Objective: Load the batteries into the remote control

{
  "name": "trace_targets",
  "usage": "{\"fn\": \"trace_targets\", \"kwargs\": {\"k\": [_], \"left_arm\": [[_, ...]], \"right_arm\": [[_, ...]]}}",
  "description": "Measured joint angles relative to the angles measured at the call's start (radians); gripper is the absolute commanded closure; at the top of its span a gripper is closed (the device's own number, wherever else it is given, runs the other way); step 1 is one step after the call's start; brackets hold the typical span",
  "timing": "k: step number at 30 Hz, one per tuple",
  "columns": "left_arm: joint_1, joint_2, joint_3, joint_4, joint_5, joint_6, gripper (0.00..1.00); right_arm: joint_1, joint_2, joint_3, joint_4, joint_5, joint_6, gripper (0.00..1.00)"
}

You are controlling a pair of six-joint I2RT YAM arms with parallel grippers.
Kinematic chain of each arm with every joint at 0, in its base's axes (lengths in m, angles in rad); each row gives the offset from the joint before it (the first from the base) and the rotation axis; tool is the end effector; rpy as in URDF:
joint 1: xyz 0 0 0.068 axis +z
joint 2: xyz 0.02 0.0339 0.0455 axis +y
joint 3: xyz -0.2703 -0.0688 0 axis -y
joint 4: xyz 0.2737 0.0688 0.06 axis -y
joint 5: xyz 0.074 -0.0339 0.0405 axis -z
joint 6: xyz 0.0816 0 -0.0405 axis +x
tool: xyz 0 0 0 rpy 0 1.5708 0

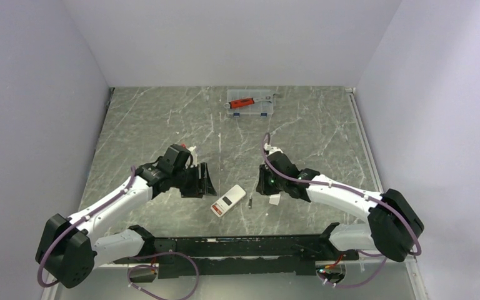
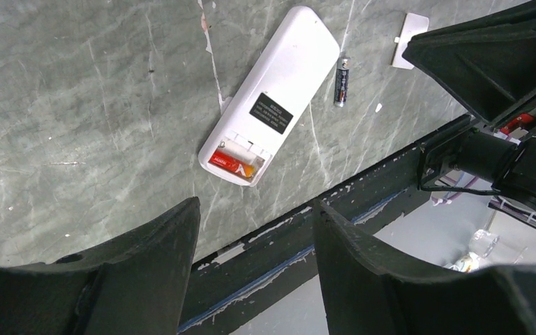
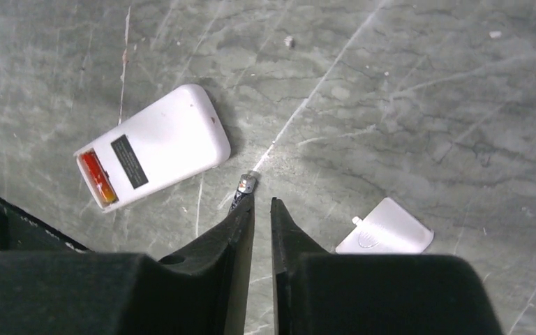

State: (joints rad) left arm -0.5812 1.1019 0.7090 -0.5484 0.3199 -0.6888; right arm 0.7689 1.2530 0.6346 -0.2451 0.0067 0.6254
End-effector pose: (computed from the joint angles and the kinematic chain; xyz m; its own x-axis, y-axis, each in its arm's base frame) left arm 0.2056 -0.1658 0.1828 -0.9512 -0.0971 -0.2929 0.0924 0.8161 -0.5704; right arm 0.2120 0.2043 0.1422 -0.8481 -0.0060 -0.5298 -0.2414 0.8945 0.3763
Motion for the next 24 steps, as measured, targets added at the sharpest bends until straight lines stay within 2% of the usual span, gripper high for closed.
{"fn": "trace_targets", "kwargs": {"k": [7, 24], "left_arm": [[0.0, -0.043, -0.001, -0.021, -0.003, -0.003, 0.35], [0.0, -0.079, -0.002, -0.07, -0.023, -0.007, 0.35]], "right_arm": [[0.0, 0.041, 0.055, -0.025, -0.072, -0.134, 1.0], [0.03, 0.235, 0.172, -0.042, -0.169, -0.241, 1.0]]}}
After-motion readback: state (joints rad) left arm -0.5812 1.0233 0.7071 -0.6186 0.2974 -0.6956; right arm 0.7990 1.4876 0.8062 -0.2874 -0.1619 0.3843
